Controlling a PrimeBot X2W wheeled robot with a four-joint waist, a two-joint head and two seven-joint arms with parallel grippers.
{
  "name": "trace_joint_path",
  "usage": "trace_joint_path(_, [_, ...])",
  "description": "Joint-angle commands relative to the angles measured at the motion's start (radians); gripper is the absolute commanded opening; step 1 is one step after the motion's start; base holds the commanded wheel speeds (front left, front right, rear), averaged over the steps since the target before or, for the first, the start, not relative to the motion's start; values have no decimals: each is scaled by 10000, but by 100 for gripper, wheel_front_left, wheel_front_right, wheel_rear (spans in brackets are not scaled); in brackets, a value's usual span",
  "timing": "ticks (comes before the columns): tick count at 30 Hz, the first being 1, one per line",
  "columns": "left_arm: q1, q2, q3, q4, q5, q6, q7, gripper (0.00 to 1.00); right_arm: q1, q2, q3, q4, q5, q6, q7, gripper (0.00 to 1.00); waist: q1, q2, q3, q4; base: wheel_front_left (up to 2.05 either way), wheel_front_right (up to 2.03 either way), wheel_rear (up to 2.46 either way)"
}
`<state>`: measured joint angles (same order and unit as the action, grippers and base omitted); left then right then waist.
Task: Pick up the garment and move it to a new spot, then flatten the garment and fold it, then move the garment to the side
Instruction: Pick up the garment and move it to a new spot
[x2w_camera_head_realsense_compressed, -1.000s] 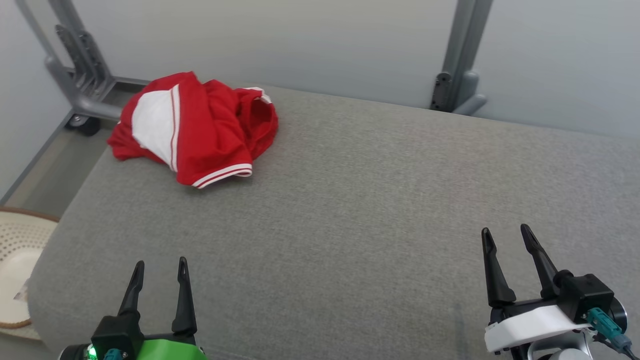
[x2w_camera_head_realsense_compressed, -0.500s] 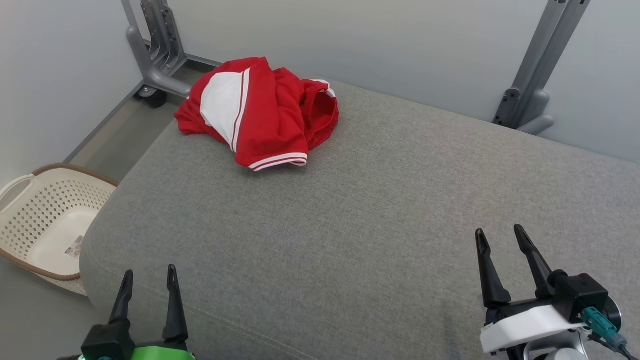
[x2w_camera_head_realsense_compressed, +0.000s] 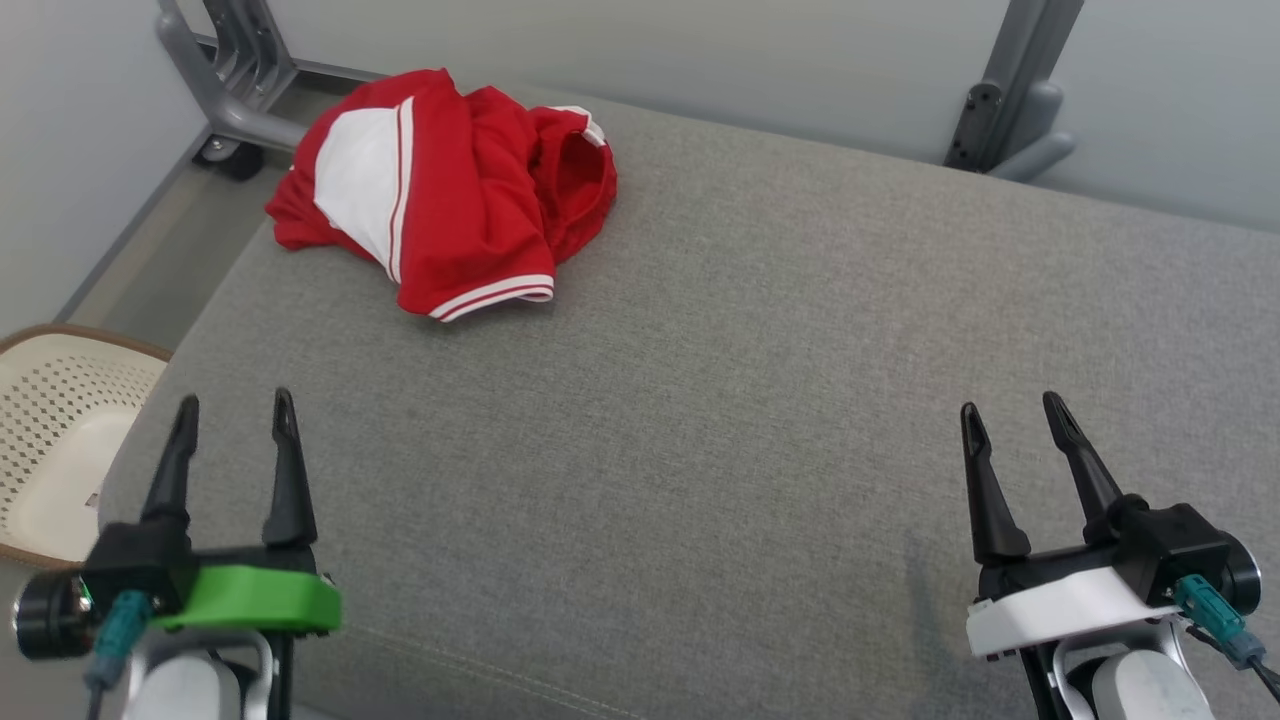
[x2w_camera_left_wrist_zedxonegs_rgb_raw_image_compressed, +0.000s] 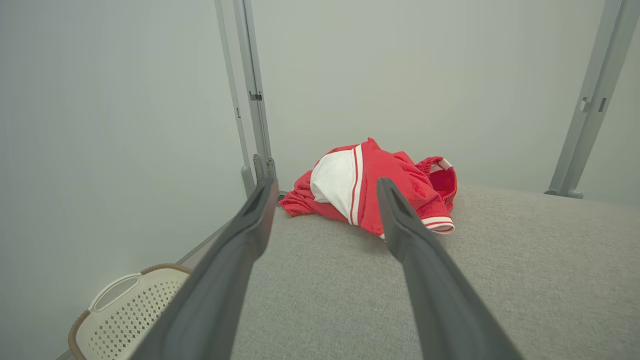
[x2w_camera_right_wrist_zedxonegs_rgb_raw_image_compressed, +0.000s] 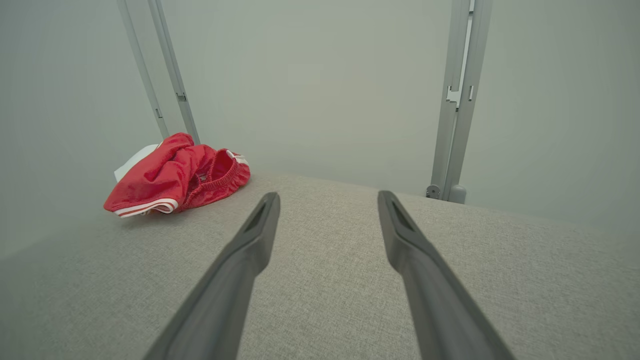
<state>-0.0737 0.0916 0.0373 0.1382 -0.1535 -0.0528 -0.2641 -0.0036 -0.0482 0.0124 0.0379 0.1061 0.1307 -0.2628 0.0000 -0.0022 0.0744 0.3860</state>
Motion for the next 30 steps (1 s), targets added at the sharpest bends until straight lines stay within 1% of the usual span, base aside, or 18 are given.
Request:
trace_joint_path(1, [-551, 229, 34, 128, 110, -112, -7, 100, -220, -40, -41, -96, -159, 1, -31, 100, 0, 22, 757, -559, 0, 0, 0])
trace_joint_path(6, [-2267, 901, 62, 936, -99, -380, 376, 100, -701, -39, -4, -267, -493, 1, -31, 100, 0, 22, 1718, -1137, 0, 0, 0])
trace_joint_path(10, [-3524, 1515, -233, 1667, 40, -558, 846, 100, -1062, -37, 53, -380, -719, 1, -31, 100, 0, 22, 2413, -1635, 0, 0, 0])
trace_joint_path(14, [-4656, 1977, -545, 2741, -115, -685, 1450, 100, -1266, -39, 35, -461, -911, 1, -31, 100, 0, 22, 2918, -2073, 0, 0, 0])
trace_joint_path(19, [-5663, 2290, -1109, 4203, -364, -756, 2016, 100, -1135, -36, -90, -538, -1166, 1, -31, 100, 0, 22, 3145, -2420, 0, 0, 0])
trace_joint_path(23, [-6207, 2448, -1917, 5181, -687, -776, 2420, 100, -958, -36, -155, -571, -1281, 1, -31, 100, 0, 22, 3115, -2588, 0, 0, 0])
trace_joint_path(27, [-6555, 2718, -2533, 6043, -945, -774, 2600, 100, -867, -36, -119, -630, -1317, 1, -31, 100, 0, 22, 3133, -2718, 0, 0, 0])
trace_joint_path(30, [-6892, 2904, -2726, 6679, -1035, -774, 2556, 100, -880, -36, -83, -687, -1355, 1, -31, 100, 0, 22, 3205, -2800, 0, 0, 0])
